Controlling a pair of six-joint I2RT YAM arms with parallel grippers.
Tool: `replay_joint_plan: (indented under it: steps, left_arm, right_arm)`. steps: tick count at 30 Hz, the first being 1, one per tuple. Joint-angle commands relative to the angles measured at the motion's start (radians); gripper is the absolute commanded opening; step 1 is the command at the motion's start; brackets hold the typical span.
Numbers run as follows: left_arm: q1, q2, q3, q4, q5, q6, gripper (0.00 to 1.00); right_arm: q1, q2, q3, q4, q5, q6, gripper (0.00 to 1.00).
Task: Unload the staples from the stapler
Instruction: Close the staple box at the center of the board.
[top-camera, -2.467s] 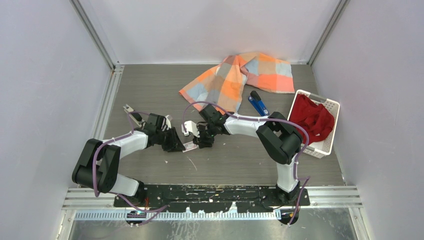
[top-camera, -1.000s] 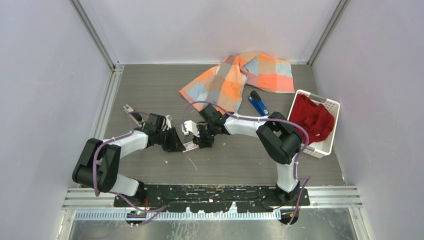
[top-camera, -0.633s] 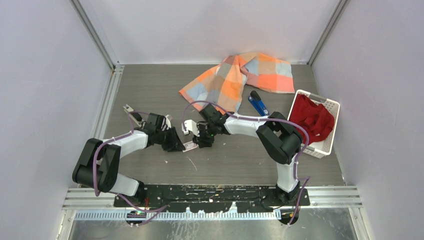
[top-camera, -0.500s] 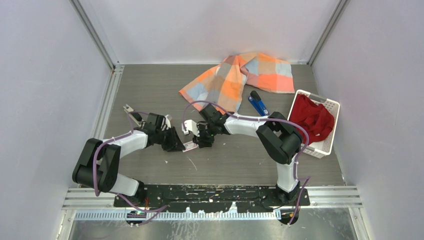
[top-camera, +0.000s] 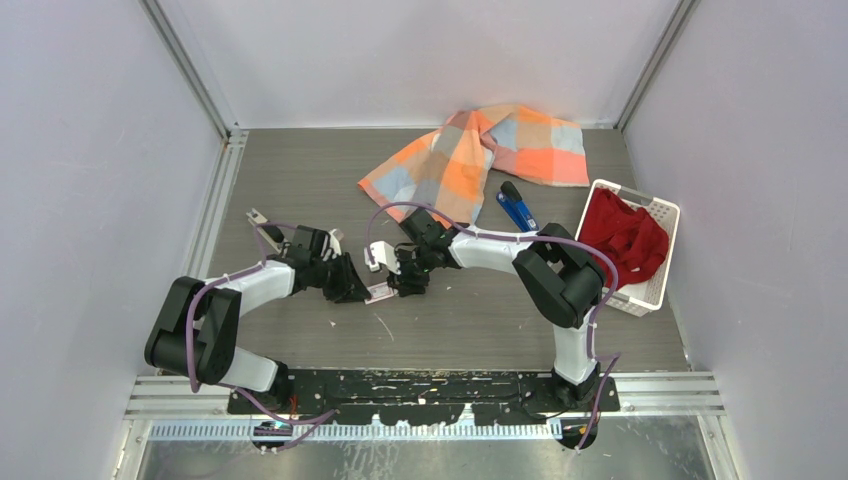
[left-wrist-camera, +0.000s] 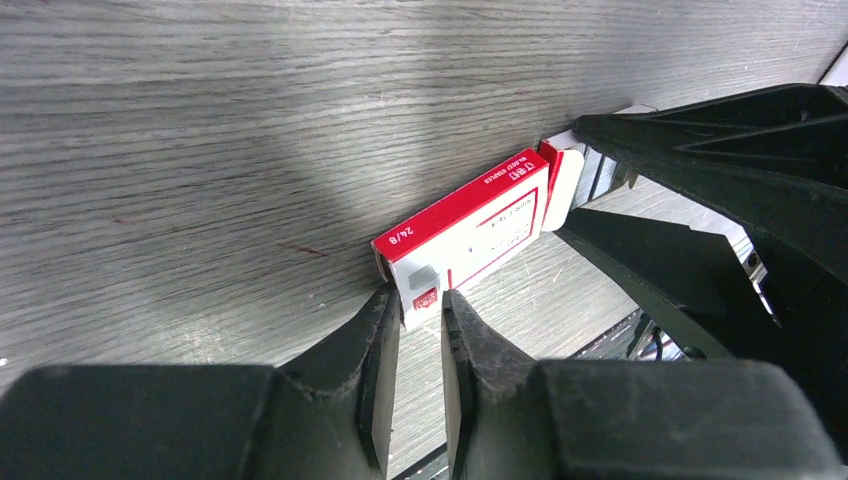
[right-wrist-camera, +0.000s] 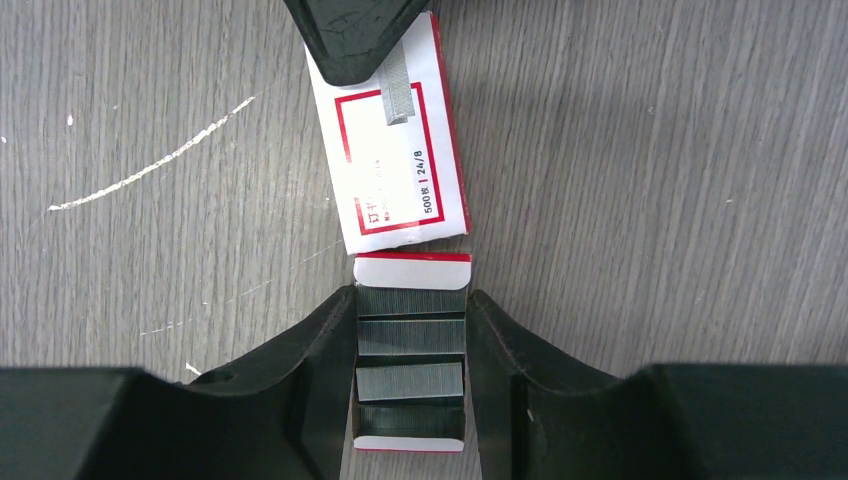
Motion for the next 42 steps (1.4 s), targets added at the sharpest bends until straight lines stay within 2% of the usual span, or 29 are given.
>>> replay_joint_plan:
  steps: [1, 10, 17, 24, 28, 38, 42]
  left_arm:
    - [0.006, 0.007, 0.036, 0.038, 0.018, 0.0, 0.22]
    - [0.006, 0.017, 0.048, 0.028, 0.011, 0.01, 0.21]
    - [0.006, 0.018, 0.051, 0.026, 0.013, 0.012, 0.21]
    - [0.006, 0.02, 0.053, 0.023, 0.013, 0.016, 0.21]
    - [0.006, 0.031, 0.06, 0.021, 0.015, 0.019, 0.22]
    - [0.006, 0.051, 0.066, 0.025, 0.017, 0.021, 0.2]
    - [0.006, 0.053, 0.068, 0.025, 0.018, 0.021, 0.2]
  right_arm:
    - [-0.017, -0.008, -0.001, -0.019, 0.039, 0.016, 0.36]
    - [-0.028, 0.018, 0.005, -0.013, 0.016, 0.051, 0.37]
    - [-0.026, 0.022, 0.006, -0.041, 0.021, 0.015, 0.57]
    - [-0.053, 0.018, 0.01, -0.073, 0.024, -0.023, 0.64]
    - [-0.058, 0.024, 0.01, -0.084, 0.029, -0.034, 0.63]
    - [-0.056, 0.037, 0.024, -0.112, -0.018, -0.043, 0.44]
    - [-0.043, 0.036, 0.024, -0.104, -0.021, -0.032, 0.4]
